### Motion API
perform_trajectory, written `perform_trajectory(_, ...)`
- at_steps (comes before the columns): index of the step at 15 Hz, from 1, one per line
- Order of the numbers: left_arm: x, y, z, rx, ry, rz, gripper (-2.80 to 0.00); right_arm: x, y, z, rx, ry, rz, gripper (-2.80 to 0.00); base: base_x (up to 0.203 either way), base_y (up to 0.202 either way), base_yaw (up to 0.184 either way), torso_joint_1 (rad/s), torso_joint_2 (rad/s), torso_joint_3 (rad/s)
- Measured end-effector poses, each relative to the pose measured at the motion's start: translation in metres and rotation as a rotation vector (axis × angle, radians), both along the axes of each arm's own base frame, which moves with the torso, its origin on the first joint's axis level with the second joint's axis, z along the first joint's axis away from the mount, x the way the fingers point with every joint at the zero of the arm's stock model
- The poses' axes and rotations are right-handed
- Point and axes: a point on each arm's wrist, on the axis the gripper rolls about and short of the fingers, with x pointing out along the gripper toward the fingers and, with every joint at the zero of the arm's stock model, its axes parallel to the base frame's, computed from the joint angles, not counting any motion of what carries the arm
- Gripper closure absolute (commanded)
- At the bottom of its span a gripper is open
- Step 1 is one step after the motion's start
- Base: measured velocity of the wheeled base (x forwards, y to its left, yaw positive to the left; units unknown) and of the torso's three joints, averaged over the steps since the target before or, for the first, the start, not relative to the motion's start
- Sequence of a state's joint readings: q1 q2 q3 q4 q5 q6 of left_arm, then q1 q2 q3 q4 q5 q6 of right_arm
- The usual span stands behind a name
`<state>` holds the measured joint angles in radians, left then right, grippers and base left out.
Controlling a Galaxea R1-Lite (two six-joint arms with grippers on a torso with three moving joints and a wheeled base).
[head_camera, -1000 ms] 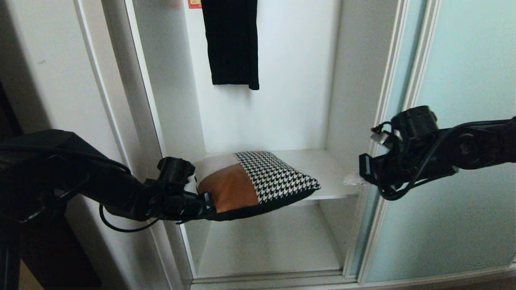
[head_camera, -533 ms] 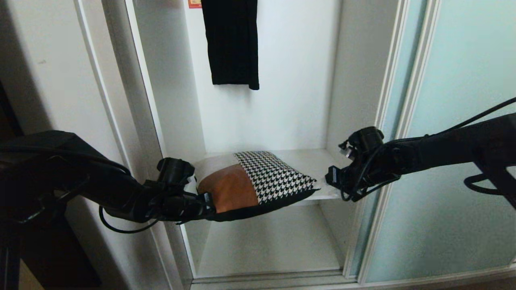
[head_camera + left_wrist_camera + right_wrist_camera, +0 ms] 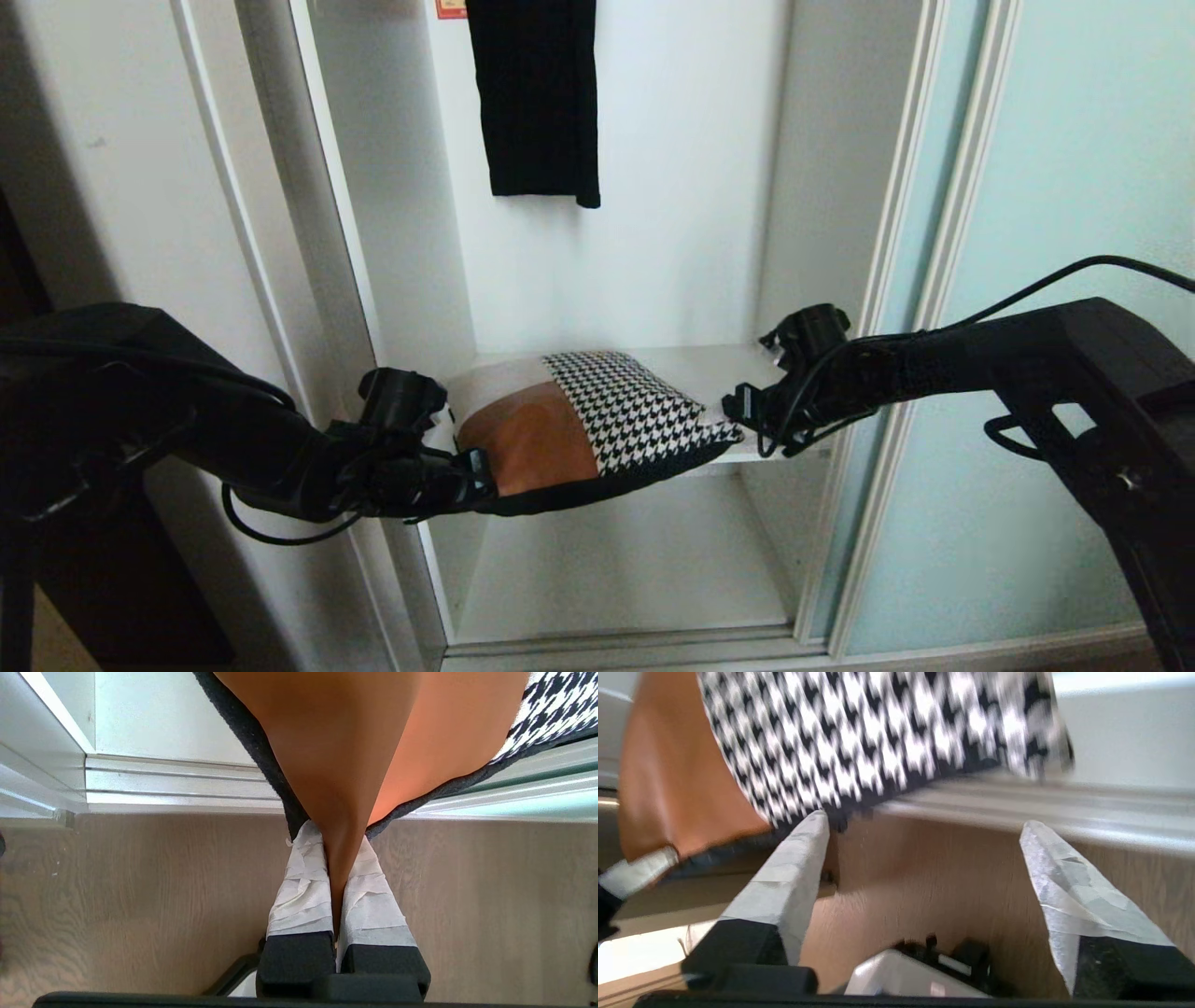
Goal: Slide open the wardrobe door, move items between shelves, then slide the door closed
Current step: Place the pillow on the lower shelf
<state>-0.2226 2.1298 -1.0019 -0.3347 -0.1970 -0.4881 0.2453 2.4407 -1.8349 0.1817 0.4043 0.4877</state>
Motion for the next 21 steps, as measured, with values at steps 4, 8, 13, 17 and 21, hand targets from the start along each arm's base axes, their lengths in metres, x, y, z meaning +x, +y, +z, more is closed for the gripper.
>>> perform_trajectory(4, -0.001, 0.000, 0.000, -0.002, 0.000, -0.002, 0.00, 0.018, 0.010, -0.016, 0.040, -0.049, 0.035, -2.80, 0.000, 0.000, 0.000, 0.000, 0.00, 0.000)
perform_trajectory(8, 0.000, 0.000, 0.002, -0.006, -0.005, -0.002, 0.00, 0.025, 0.011, -0.039, 0.041, -0.046, 0.031, -2.80, 0.000, 0.000, 0.000, 0.000, 0.00, 0.000)
perform_trajectory(13, 0.000, 0.001, 0.013, -0.016, -0.032, 0.008, 0.00, 0.026, -0.008, -0.043, 0.034, 0.009, -0.008, -2.80, 0.000, 0.000, 0.000, 0.000, 0.00, 0.000)
perform_trajectory(17, -0.007, 0.002, 0.017, -0.017, -0.033, 0.013, 0.00, 0.027, -0.015, -0.040, 0.038, 0.002, -0.021, -2.80, 0.000, 0.000, 0.000, 0.000, 0.00, 0.000)
perform_trajectory(21, -0.013, 0.003, 0.016, -0.009, -0.022, 0.005, 0.00, 0.035, -0.015, -0.038, 0.057, -0.086, -0.021, -2.80, 0.000, 0.000, 0.000, 0.000, 0.00, 0.000)
